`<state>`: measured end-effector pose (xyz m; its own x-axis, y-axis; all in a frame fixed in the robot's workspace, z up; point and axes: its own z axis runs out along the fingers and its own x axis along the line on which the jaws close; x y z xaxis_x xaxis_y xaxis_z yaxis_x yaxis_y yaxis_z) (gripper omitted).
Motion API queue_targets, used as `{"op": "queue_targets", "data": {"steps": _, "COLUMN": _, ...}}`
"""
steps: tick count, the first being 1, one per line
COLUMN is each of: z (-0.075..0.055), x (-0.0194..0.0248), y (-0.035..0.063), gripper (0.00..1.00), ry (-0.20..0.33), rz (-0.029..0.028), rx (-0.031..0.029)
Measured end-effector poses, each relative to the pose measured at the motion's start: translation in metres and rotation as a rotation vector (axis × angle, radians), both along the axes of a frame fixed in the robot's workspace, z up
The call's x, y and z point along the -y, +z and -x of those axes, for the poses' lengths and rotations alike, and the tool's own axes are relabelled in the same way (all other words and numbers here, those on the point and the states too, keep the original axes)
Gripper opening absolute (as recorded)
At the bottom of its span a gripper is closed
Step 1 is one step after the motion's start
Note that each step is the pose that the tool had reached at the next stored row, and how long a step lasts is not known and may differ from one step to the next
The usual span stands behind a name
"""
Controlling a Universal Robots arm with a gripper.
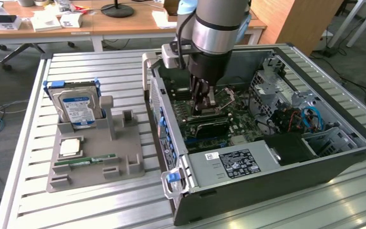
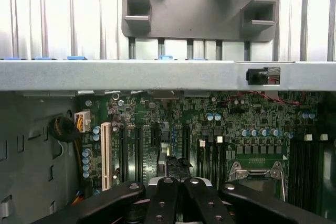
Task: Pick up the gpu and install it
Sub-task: 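Press down on the gpu until it lock into place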
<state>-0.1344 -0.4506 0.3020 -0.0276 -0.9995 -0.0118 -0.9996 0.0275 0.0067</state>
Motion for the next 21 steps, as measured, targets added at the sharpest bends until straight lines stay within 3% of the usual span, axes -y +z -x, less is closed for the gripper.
{"op": "queue_targets", "data": {"steps": 21, "z": 0.018, "x": 0.0000, "y": -0.0032, "gripper": 0.11, "ry": 0.000, "rz": 0.0000, "rx": 0.0007}}
